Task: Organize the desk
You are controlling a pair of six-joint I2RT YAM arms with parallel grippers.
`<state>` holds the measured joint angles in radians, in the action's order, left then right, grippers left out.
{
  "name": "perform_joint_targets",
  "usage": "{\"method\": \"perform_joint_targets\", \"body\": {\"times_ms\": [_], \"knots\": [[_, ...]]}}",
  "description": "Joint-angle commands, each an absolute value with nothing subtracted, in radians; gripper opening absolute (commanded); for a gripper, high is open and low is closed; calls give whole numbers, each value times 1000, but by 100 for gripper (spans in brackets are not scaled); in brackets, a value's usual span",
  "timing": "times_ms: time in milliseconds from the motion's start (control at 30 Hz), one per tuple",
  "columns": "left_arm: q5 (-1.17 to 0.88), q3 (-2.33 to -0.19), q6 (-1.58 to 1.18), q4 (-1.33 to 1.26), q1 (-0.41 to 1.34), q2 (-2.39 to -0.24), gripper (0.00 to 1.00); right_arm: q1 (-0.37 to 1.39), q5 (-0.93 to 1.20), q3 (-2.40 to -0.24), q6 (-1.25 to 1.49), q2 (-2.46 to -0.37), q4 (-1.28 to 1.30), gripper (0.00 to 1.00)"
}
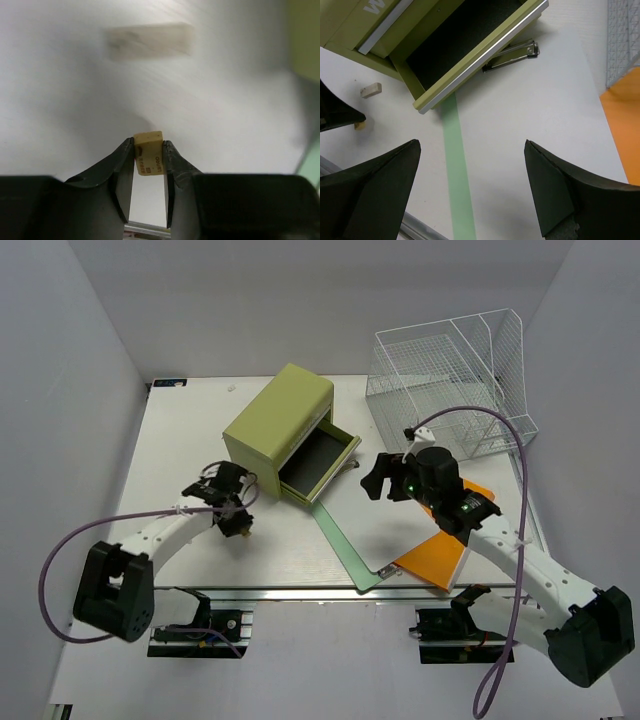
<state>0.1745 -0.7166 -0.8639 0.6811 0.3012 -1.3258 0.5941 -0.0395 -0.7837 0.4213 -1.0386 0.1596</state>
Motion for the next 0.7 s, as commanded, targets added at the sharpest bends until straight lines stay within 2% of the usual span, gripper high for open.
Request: {"method": "perform_joint_targets", "body": {"times_ms": [0,167,400,500,667], "knots": [[146,-796,-775,701,490,-1200,0,595,-78,-765,387,-989,172,89],[163,-935,-723,736,667,-1195,0,595,-103,-773,368,-968,207,89],[253,-1208,-560,860,972,-1374,0,595,-199,-781,386,-905,250,90],[319,-1380,-511,885,1028,-1505,0,589,-323,-781,432,-873,305,89],[382,-1537,-448,809,1028,-1653,0,581,-489,-767,503,-810,380,89]]}}
